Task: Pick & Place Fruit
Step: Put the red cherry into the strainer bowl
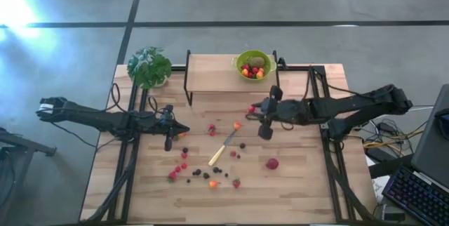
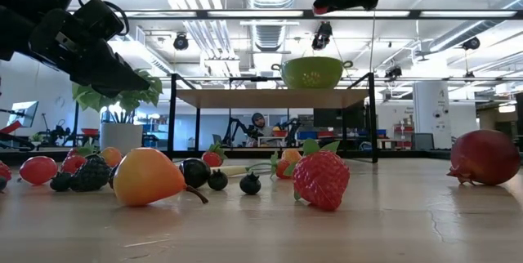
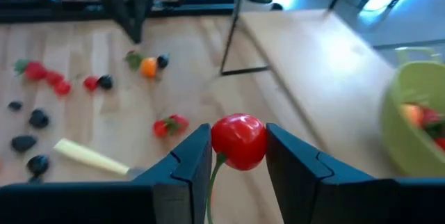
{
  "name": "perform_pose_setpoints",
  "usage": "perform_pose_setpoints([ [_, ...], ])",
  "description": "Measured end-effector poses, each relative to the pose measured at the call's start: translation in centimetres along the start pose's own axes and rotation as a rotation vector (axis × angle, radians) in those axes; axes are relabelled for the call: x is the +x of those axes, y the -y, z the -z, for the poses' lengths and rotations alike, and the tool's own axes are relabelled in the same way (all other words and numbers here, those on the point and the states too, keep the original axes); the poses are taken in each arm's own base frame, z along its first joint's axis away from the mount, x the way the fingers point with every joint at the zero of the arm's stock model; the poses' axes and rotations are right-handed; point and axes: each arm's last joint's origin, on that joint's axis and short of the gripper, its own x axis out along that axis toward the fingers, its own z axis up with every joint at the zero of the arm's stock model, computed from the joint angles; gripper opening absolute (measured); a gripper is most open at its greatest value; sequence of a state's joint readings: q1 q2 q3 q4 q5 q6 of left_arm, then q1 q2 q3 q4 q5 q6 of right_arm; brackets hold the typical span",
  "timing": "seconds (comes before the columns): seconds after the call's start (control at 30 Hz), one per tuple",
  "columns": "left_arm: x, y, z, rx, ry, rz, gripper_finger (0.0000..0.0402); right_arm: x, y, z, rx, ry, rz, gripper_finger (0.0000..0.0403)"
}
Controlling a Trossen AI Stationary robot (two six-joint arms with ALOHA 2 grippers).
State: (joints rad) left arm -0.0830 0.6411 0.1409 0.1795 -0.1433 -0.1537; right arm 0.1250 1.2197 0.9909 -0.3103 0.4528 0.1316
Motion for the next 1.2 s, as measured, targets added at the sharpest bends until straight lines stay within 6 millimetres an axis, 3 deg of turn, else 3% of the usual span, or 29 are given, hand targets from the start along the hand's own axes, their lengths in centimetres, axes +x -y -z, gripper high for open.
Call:
perform_pose_setpoints([
  [0.27, 0.0, 0.0, 0.0, 0.000, -0.001, 0.000, 0.0020, -0.4, 2.8, -0.7, 0.022, 0.030, 0.076, 0.0111],
  [0.73, 0.0, 0.0, 0.0, 0.000, -0.002, -0.001, 0.0020, 1.2, 9.4, -1.1, 0.136, 0.047, 0.238, 0.0110],
  [0.97, 0.0, 0.0, 0.0, 0.000, -0.002, 0.000, 0.0020, 1.7, 12.5, -0.8, 0.226, 0.039, 0.258, 0.0122],
  [1.2, 0.0, 0.0, 0.0, 0.000, -0.001, 0.000, 0.0020, 2.8, 14.2, 0.0, 0.254, -0.007, 0.306, 0.0110],
])
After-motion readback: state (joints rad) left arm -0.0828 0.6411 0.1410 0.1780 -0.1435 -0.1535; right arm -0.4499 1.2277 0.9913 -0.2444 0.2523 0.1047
